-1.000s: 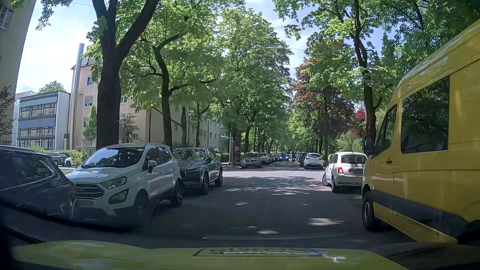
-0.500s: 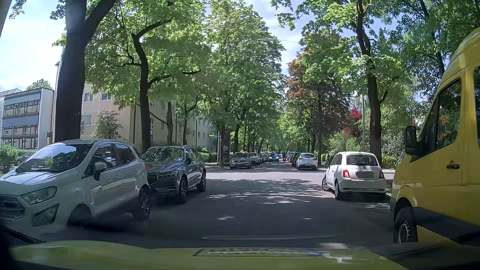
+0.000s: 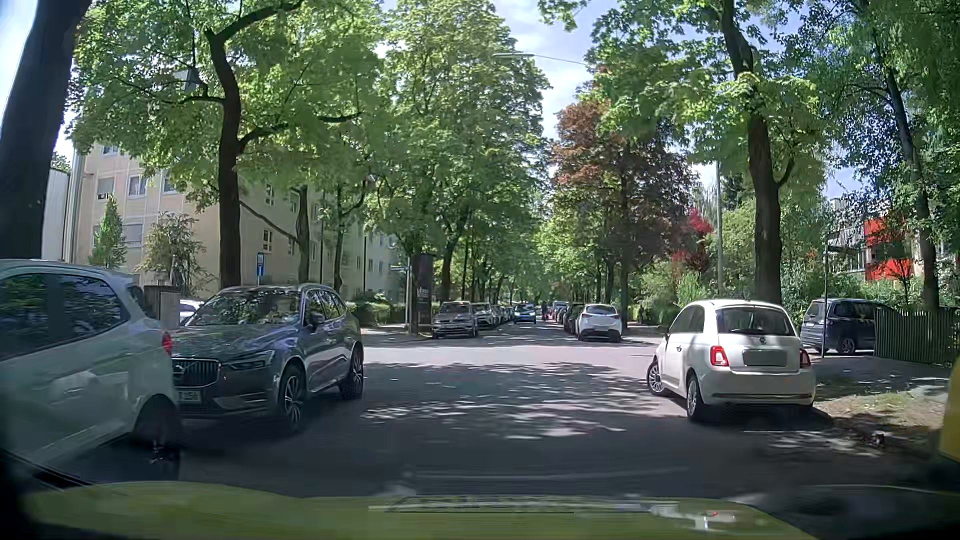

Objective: Follow the waypoints while adhering to traffic rules and regulations

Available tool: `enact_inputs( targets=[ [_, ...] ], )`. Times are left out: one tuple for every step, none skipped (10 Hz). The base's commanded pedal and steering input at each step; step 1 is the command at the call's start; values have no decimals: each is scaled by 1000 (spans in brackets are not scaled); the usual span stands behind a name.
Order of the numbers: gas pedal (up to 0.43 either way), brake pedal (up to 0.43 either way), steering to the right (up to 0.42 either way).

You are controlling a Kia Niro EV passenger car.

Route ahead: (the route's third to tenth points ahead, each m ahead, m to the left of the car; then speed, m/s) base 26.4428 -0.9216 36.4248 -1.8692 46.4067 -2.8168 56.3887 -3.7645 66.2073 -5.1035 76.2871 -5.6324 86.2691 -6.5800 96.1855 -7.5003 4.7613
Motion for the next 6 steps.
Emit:
enact_inputs(
  targets=[
    [79, 0, 40],
    [28, 0, 33],
    [0, 0, 28],
    [0, 0, 28],
    [0, 0, 28],
    [0, 0, 26]
  ],
)
